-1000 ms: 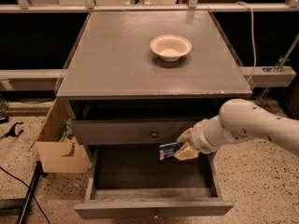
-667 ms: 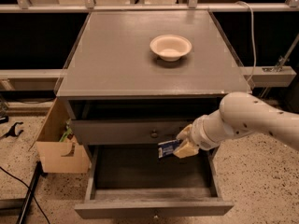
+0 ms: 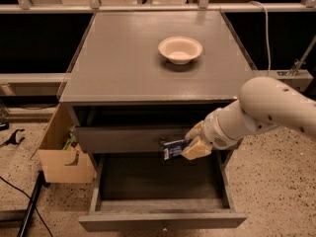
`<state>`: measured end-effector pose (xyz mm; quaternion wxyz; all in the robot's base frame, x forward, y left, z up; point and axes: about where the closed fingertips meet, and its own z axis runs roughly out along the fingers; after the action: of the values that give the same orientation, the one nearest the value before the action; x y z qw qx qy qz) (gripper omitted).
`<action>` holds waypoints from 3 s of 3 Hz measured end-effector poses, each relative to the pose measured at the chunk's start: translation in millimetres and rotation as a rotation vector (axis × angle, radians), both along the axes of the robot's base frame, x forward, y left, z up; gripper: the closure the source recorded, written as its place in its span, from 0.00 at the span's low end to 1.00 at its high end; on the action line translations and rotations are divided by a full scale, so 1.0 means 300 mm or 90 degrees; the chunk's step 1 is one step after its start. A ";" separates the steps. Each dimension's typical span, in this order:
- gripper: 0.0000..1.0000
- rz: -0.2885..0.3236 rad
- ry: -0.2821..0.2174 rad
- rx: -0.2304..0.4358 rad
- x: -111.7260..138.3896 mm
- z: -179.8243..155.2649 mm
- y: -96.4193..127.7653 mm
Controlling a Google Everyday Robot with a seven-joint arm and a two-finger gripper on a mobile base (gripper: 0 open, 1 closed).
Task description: Pick rxbar blueberry from middle drawer and place on counter
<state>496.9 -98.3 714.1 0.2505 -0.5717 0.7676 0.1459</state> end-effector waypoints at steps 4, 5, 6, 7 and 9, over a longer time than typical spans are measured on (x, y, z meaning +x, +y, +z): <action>1.00 0.000 -0.089 0.034 0.033 0.412 0.098; 1.00 -0.016 -0.079 0.051 0.079 0.490 0.115; 1.00 -0.028 -0.084 0.067 0.138 0.565 0.128; 1.00 -0.042 -0.098 0.090 0.228 0.596 0.161; 1.00 -0.056 -0.107 0.121 0.393 0.567 0.243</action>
Offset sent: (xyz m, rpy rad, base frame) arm 0.0077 0.0216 0.1328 0.0289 -0.1456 -0.0221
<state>614.9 -25.3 884.1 0.3728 -0.5216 0.7509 0.1584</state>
